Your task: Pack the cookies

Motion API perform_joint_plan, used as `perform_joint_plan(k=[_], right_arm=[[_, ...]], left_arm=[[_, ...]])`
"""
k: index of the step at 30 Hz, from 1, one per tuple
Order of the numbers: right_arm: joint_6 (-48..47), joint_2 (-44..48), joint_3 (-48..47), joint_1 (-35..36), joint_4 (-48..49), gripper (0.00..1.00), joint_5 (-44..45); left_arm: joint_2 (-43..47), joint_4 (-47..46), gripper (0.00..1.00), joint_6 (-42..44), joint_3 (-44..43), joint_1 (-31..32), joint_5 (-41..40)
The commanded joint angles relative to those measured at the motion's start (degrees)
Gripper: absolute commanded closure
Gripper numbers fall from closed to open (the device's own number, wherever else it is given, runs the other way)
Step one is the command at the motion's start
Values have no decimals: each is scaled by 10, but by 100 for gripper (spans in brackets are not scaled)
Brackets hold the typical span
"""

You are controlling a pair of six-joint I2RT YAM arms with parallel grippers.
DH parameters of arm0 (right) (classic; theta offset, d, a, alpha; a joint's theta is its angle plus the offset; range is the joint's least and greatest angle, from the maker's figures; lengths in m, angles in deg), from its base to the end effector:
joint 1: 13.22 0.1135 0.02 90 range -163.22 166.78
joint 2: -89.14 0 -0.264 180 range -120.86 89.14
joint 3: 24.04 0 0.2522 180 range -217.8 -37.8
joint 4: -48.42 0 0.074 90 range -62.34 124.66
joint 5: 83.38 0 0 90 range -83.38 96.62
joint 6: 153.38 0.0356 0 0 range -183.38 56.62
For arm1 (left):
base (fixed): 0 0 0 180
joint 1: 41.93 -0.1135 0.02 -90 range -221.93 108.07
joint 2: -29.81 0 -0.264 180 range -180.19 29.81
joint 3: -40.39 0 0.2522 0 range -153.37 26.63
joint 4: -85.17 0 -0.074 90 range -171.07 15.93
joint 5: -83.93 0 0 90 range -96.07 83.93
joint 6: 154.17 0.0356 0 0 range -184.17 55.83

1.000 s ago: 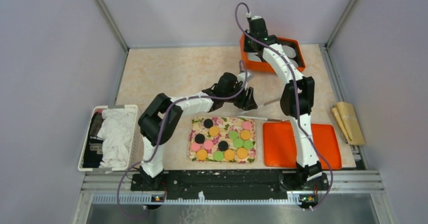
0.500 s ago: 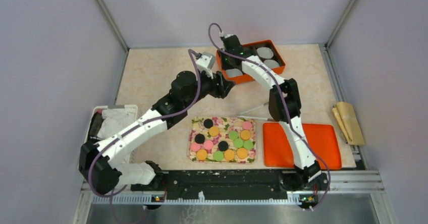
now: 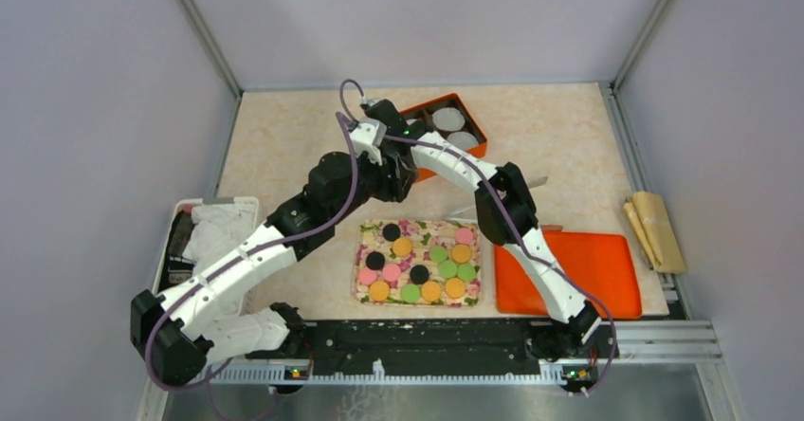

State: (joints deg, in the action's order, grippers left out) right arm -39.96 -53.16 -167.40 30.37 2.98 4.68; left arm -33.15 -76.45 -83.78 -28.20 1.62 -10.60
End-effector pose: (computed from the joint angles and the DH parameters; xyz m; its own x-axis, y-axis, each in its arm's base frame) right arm 0.4043 0.3865 0.2030 -0.7457 -0.1614 -0.6464 -0.4471 0.8406 0.3058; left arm 0.1888 -0.1756 0.3492 -0.3625 -0.1171 -0.9246 0.5407 0.7816 -0.3109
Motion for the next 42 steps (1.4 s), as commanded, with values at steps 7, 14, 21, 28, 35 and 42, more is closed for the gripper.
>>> perform_joint_plan(k=[7, 14, 21, 28, 35, 42], right_arm=[[8, -18, -43, 28, 25, 95, -57], [-25, 27, -27, 29, 24, 27, -26], [-55, 89, 16, 25, 19, 24, 27], [-93, 167, 81, -9, 24, 40, 156], [-106, 177, 109, -82, -10, 98, 228], [-98, 147, 112, -145, -30, 100, 217]], left_arm=[[57, -6, 37, -9, 15, 1, -30], [98, 5, 34, -9, -13, 1, -105], [112, 13, 29, -2, -30, 1, -184], [75, 11, 29, 1, -30, 1, -178], [34, -2, 28, -3, -24, 1, -157], [10, -1, 29, -10, -19, 1, -164]])
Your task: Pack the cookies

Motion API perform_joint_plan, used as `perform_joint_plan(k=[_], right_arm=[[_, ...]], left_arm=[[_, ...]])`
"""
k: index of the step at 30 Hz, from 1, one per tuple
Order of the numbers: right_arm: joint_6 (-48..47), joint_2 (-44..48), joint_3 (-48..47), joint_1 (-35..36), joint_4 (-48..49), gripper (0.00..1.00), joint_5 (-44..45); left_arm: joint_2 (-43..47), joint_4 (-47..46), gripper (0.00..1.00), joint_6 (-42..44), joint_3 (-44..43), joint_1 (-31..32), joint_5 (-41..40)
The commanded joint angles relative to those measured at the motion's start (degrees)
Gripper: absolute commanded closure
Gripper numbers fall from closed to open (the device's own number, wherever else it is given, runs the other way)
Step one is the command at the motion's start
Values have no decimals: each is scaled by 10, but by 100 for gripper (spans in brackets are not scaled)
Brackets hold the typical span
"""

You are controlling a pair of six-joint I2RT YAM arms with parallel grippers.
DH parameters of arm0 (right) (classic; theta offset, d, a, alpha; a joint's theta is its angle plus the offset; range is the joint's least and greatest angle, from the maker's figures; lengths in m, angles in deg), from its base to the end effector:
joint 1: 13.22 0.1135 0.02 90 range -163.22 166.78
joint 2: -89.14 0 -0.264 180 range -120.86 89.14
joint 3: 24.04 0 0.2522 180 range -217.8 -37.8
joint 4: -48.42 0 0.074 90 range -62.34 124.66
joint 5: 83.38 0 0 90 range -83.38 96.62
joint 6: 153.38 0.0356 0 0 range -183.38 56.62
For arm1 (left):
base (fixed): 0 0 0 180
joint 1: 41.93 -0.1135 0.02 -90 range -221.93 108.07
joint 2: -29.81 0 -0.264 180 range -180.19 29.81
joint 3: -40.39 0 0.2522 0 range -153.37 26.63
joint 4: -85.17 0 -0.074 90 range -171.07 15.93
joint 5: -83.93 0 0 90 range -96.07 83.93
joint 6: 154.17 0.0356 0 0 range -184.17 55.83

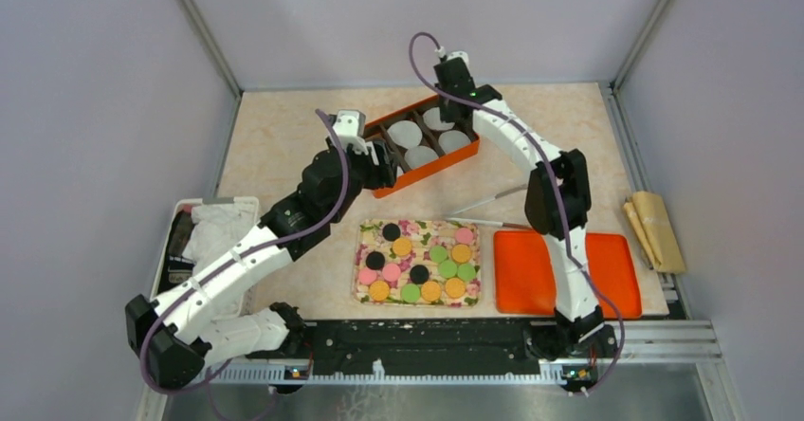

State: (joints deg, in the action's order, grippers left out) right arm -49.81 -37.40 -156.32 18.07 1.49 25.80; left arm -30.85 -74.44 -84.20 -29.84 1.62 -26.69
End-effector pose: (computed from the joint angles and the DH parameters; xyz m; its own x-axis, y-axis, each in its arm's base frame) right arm 0.4411 0.2544 0.2800 -0.6126 -0.1130 -0.7823 -0.1394 0.9897 -0.0338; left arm 0.1860 -0.1595 0.3654 -0.2628 -0.1925 -0.9455 0.3237 0.9055 -0.2743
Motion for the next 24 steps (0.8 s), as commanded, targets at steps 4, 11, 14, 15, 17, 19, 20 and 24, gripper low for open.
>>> perform_joint_plan(k=[4, 11, 14, 15, 17, 19, 20, 24], right_arm=[[2, -26, 17, -41, -8, 100, -12], [6, -61, 37, -45, -3, 100, -26], [13, -62, 54, -45, -6, 100, -30], [17, -56, 66, -45, -5, 100, -31], [26, -28, 112, -45, 15, 100, -33], [34, 6, 167, -45, 37, 100, -34], [36, 21, 190, -45, 44, 100, -35], [44, 83, 279, -45, 69, 100, -44]], left_arm=[[-26, -23, 29, -13, 3, 1, 3], [-38, -29, 29, -11, 4, 1, 1], [-39, -26, 29, -9, 5, 1, -2], [-39, -26, 29, -9, 5, 1, -3], [-39, -25, 29, -9, 6, 1, -3], [-38, -26, 28, -9, 7, 2, -3], [-38, -27, 28, -9, 8, 1, -2], [-41, -29, 28, -10, 8, 1, 2]])
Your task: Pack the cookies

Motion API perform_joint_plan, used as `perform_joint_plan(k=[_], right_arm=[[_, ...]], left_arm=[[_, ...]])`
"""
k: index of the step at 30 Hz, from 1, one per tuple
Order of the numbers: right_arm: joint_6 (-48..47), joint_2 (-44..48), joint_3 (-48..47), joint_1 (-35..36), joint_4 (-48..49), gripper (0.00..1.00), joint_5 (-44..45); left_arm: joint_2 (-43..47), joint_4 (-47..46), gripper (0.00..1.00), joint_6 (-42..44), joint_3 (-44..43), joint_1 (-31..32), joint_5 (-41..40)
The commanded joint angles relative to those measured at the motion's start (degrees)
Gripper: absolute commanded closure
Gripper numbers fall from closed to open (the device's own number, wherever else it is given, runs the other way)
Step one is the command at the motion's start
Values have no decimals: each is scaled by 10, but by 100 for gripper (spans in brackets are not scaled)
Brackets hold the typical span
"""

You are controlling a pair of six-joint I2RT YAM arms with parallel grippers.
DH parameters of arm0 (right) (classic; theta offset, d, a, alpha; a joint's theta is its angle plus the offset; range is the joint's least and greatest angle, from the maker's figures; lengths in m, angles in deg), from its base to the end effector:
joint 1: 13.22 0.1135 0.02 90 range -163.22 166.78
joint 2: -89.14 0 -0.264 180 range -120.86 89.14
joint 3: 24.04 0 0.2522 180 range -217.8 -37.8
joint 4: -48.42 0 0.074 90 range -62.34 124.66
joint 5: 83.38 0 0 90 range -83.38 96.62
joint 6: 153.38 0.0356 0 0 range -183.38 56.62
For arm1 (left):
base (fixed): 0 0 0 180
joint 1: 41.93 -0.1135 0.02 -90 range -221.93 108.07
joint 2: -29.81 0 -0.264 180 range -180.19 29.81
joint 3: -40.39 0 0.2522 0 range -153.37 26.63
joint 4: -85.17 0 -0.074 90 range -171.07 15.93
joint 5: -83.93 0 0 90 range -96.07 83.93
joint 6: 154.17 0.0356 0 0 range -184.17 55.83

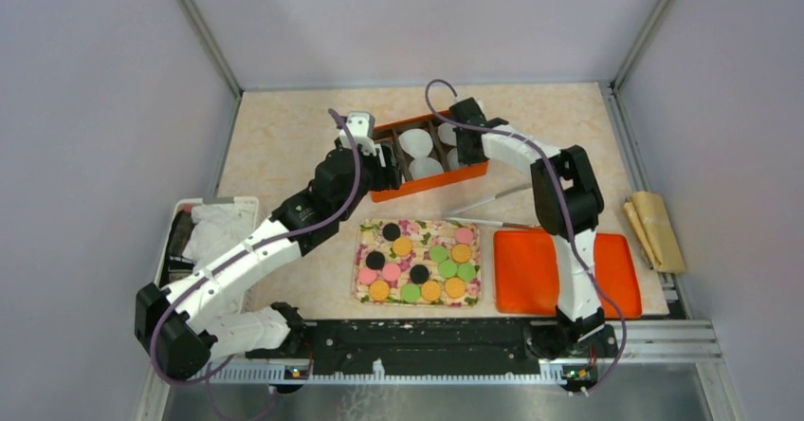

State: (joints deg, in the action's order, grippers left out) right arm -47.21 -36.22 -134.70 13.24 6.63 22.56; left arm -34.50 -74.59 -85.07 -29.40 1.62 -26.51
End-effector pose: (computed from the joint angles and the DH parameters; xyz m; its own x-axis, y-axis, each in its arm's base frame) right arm 0.4309 0.2036 0.1746 -0.7984 -0.0983 -0.5940 -0.0732 0.9951 -0.0662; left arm 0.1973 -0.1704 0.3481 -0.3155 -0.1613 -0.9351 0.3086 0.9144 -0.2618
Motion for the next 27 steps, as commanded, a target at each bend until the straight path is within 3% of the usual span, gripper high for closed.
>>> perform_joint_plan(k=[1, 11, 18, 21, 27], right_arm=[[19, 82, 78, 3, 24, 100, -14], [1, 124, 89, 4, 43, 95, 3], [-1, 169, 47, 5, 14, 77, 23], [-1, 215, 70, 12, 0, 71, 23], [5, 318, 186, 57, -16, 70, 21]], left_arm=[[-5, -29, 28, -1, 4, 1, 2], [-15, -36, 28, -10, 15, 1, 13], [-13, -36, 29, -11, 22, 1, 13], [-6, -34, 29, -12, 23, 1, 12], [-3, -36, 28, -12, 21, 1, 18]])
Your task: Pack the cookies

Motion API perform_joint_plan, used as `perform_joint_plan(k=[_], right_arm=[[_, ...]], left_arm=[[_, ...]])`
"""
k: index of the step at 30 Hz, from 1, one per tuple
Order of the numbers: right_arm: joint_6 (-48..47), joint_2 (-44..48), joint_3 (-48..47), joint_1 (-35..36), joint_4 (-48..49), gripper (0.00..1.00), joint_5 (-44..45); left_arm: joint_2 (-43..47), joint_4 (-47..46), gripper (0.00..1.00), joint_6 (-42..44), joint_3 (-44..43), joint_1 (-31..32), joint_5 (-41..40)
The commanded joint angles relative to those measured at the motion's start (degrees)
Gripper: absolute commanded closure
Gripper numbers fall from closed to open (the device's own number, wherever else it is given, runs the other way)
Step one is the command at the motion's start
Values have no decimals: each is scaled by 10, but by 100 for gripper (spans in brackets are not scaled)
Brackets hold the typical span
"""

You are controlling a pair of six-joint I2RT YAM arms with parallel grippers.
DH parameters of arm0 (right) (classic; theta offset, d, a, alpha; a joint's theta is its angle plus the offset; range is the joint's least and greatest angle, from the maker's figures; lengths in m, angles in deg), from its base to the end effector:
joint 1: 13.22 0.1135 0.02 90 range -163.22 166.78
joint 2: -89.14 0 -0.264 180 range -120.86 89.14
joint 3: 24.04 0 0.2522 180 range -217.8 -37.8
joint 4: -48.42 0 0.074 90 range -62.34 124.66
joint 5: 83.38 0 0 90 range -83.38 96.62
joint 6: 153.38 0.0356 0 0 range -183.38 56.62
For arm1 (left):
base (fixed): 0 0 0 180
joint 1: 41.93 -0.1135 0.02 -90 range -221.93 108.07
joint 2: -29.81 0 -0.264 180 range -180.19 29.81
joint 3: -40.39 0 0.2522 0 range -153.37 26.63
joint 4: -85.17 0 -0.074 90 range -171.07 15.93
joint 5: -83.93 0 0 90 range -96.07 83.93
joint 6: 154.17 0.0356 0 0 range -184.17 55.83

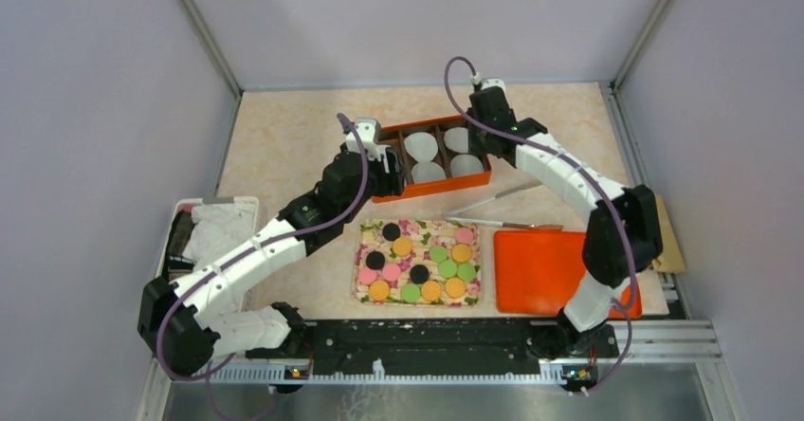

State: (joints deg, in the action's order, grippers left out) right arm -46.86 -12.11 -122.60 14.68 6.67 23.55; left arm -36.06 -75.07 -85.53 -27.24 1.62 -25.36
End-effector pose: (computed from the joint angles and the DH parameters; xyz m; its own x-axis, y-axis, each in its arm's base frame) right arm 0.3589 0.1783 0.2849 -0.6683 -0.0460 -0.7425 -0.0771 0.9970 0.0075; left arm 0.2012 -0.1751 0.3289 -0.3625 -0.1297 -0.9229 0.3120 0.9162 -0.2513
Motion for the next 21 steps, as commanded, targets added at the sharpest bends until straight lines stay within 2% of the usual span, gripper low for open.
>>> perform_joint_plan(k=[1, 4, 9, 21], right_arm=[[5, 89, 87, 55, -20, 70, 13], [28, 122, 149, 84, -35, 70, 29], [61, 177, 259, 90, -19, 70, 10], [70, 146, 284, 90, -48, 71, 66]], left_arm=[[11, -33, 28, -6, -1, 1, 11], [-2, -33, 28, -3, -7, 1, 28], [-25, -33, 29, -11, -12, 1, 47], [-23, -35, 29, -13, -4, 1, 56]])
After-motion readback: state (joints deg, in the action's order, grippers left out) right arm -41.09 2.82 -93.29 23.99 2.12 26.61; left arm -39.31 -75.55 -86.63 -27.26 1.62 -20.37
